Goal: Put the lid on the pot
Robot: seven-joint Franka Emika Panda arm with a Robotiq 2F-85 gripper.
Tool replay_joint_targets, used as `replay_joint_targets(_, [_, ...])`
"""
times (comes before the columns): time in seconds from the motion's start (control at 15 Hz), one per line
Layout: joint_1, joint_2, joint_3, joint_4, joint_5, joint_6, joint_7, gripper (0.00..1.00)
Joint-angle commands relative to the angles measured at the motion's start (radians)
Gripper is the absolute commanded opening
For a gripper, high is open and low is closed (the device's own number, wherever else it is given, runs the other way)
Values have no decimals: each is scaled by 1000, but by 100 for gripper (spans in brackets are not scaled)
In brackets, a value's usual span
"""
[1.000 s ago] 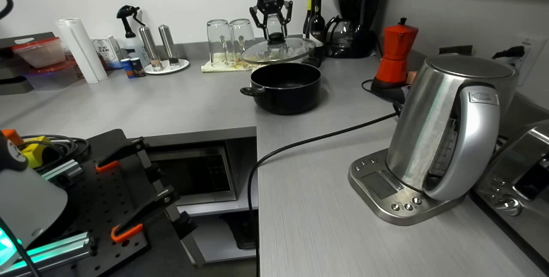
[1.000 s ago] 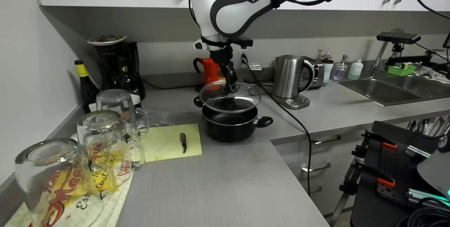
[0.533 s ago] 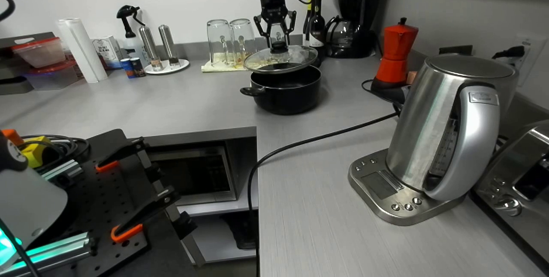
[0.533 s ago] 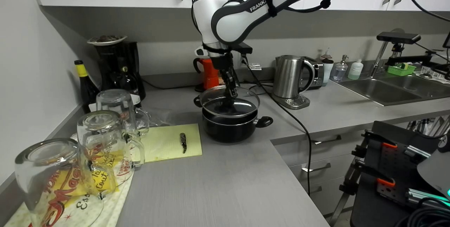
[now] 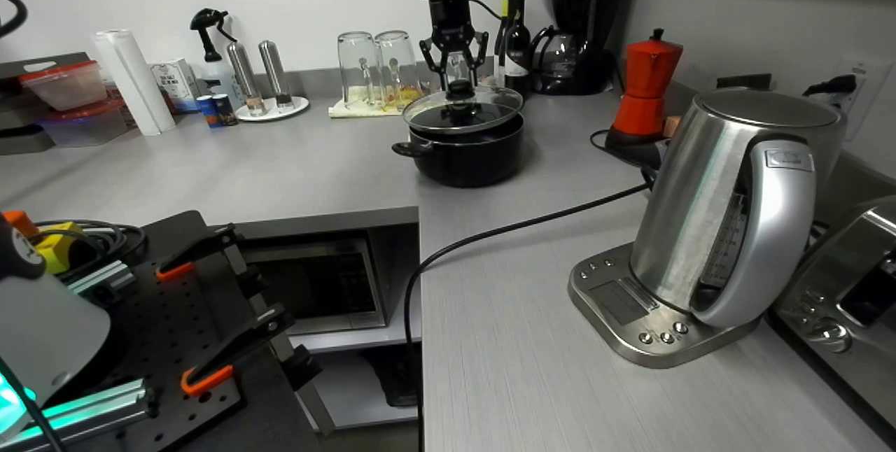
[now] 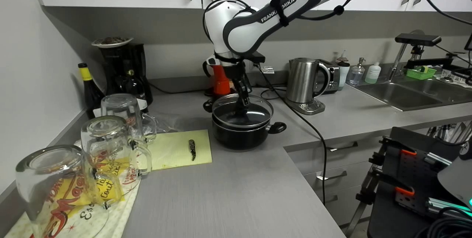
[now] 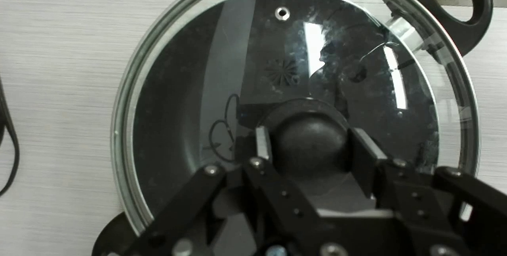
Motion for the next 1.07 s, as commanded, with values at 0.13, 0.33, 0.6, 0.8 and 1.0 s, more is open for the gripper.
replay_joint_targets(0.13, [-2, 26, -6, 60, 16, -20, -26, 25])
replay_joint_targets(0.33, [-2, 47, -8, 86, 18, -28, -29, 25])
replay_joint_targets(0.6, [-2, 71, -11, 119, 19, -36, -31, 25])
replay_joint_targets(0.8, [-2, 89, -12, 143, 22, -43, -33, 25])
replay_joint_targets(1.0, [-2, 104, -14, 165, 24, -49, -34, 25])
